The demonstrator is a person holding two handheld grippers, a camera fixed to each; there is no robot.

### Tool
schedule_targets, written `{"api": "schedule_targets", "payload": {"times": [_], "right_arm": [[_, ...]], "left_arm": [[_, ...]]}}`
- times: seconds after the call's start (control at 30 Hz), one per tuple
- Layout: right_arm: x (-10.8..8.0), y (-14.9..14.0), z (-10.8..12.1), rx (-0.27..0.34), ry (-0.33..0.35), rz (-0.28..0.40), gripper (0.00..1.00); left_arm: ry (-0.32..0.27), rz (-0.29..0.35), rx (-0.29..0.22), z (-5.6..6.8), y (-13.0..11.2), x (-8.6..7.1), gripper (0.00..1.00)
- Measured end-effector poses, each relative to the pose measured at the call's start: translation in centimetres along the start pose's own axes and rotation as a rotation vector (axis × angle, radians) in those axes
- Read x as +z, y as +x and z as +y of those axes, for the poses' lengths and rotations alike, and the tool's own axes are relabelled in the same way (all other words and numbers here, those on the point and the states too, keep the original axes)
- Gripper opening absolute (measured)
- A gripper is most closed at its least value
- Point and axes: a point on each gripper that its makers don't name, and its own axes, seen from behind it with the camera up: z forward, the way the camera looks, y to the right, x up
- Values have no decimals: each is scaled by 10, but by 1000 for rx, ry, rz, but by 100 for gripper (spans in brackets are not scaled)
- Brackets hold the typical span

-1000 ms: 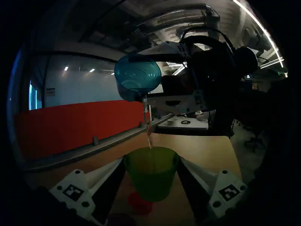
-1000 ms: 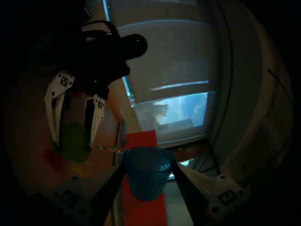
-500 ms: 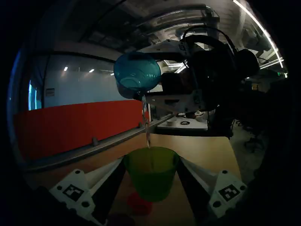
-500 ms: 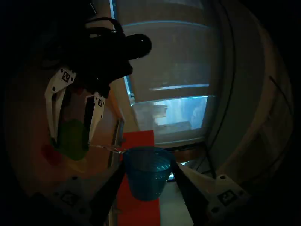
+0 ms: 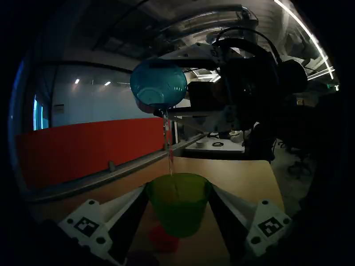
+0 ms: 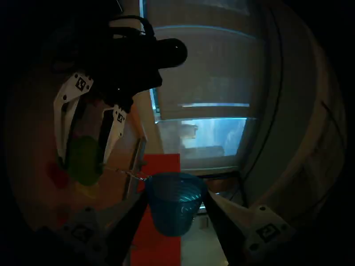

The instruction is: Pour water

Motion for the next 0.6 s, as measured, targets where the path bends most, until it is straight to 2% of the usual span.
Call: {"api": "schedule_targets", "payload": {"times": [0.6], "right_arm": [[2,7,-1,-113,4,-3,90]], "left_arm": [[2,4,-4,-1,-1,-3,89]]}}
